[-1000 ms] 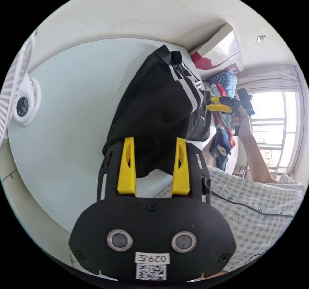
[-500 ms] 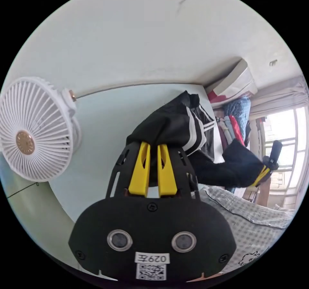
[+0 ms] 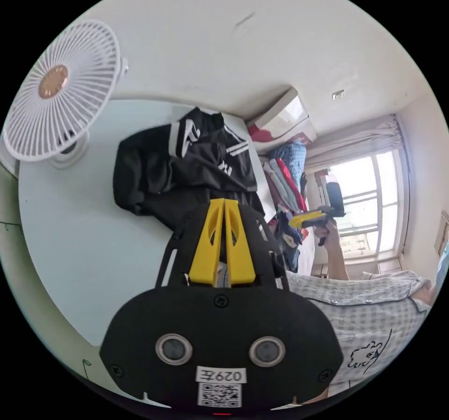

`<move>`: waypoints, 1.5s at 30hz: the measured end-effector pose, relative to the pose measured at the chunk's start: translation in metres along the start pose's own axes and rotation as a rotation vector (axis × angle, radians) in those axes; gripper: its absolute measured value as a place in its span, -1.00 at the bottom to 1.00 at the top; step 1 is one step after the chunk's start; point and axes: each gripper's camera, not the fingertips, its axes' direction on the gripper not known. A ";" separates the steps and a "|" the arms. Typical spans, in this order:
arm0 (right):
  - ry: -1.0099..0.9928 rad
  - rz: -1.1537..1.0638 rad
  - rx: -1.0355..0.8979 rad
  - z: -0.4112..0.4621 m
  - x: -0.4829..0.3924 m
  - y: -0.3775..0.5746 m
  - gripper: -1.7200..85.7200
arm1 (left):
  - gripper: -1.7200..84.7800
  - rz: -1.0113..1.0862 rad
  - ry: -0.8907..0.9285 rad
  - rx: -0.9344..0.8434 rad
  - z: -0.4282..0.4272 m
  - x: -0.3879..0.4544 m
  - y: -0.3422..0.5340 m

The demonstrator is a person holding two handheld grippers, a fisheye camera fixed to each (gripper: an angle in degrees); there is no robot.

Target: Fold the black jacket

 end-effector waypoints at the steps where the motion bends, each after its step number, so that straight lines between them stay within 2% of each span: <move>1: 0.052 0.009 0.013 0.005 0.000 -0.007 -0.82 | -0.98 0.000 0.009 -0.084 0.027 0.001 0.006; 3: 0.160 0.039 0.011 0.024 0.001 -0.020 -0.79 | -0.98 0.011 0.011 -0.200 0.069 0.006 0.016; 6: 0.258 0.040 -0.073 0.079 0.004 -0.040 -0.88 | -0.98 0.062 -0.032 -0.323 0.127 0.025 0.026; 10: 0.510 0.065 -0.258 0.159 0.001 -0.045 -0.96 | -0.98 0.179 -0.316 -0.485 0.184 0.058 0.028; 14: 0.629 0.040 -0.197 0.176 -0.013 -0.031 -0.97 | -0.98 0.231 -0.448 -0.545 0.221 0.077 0.024; 18: 0.636 0.028 -0.184 0.179 -0.013 -0.024 -0.97 | -0.98 0.190 -0.403 -0.513 0.233 0.081 0.020; 20: 0.600 0.066 -0.178 0.177 -0.007 -0.022 -0.97 | -0.98 0.122 -0.315 -0.482 0.236 0.074 0.019; 24: 0.538 0.109 -0.193 0.174 0.005 -0.021 -0.97 | -0.98 0.081 -0.266 -0.504 0.247 0.073 0.014; 29: 0.516 0.106 -0.220 0.173 0.014 -0.018 -0.97 | -0.98 0.152 -0.415 -0.530 0.273 0.108 0.015; 35: 0.484 0.153 -0.212 0.169 0.026 -0.012 -0.97 | -0.98 0.128 -0.618 -0.585 0.309 0.144 0.012; 40: 0.475 0.231 -0.187 0.164 0.034 -0.007 -0.97 | -0.98 0.080 -0.662 -0.629 0.330 0.154 0.005; 45: 0.507 0.242 -0.153 0.162 0.035 0.001 -0.97 | -0.98 0.042 -0.611 -0.623 0.336 0.153 0.002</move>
